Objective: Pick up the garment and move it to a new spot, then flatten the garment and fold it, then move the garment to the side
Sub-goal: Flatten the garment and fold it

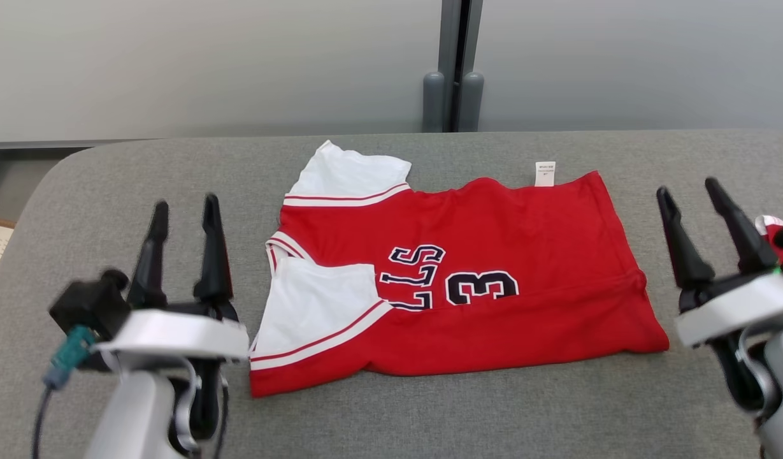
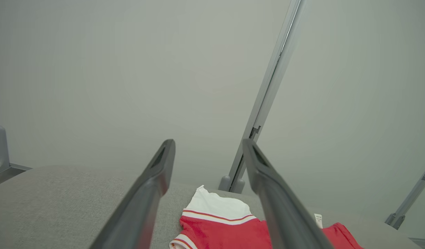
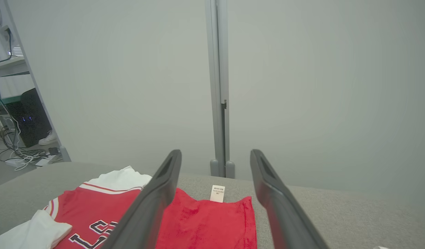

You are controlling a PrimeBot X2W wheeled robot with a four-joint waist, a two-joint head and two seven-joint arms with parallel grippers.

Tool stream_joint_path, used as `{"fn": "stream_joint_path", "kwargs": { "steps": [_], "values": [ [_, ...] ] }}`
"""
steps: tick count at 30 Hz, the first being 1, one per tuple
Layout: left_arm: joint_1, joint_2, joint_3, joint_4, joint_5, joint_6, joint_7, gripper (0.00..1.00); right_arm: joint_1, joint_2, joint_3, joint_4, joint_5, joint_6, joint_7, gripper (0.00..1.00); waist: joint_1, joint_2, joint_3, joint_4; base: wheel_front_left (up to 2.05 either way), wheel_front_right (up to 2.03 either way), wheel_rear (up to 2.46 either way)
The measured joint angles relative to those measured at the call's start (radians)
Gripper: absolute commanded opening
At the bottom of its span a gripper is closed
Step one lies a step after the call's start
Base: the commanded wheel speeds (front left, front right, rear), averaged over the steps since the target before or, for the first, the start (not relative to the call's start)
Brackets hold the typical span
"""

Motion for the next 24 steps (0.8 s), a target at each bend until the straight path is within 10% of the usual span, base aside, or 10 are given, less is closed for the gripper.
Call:
{"fn": "stream_joint_path", "kwargs": {
  "steps": [9,24],
  "values": [
    [0.198,-0.096,0.108,0.015,0.179,-0.058,0.0,1.0,0.26,0.181,-0.18,-0.149,-0.246,0.0,0.0,1.0,0.0,0.0,-0.022,-0.024,0.0,0.0,0.0],
    [0.208,-0.099,-0.005,0.243,0.218,-0.005,0.0,1.0,0.297,0.221,-0.205,-0.155,-0.291,0.0,0.0,1.0,0.0,0.0,-0.017,-0.055,0.0,0.0,0.0]
  ]
}}
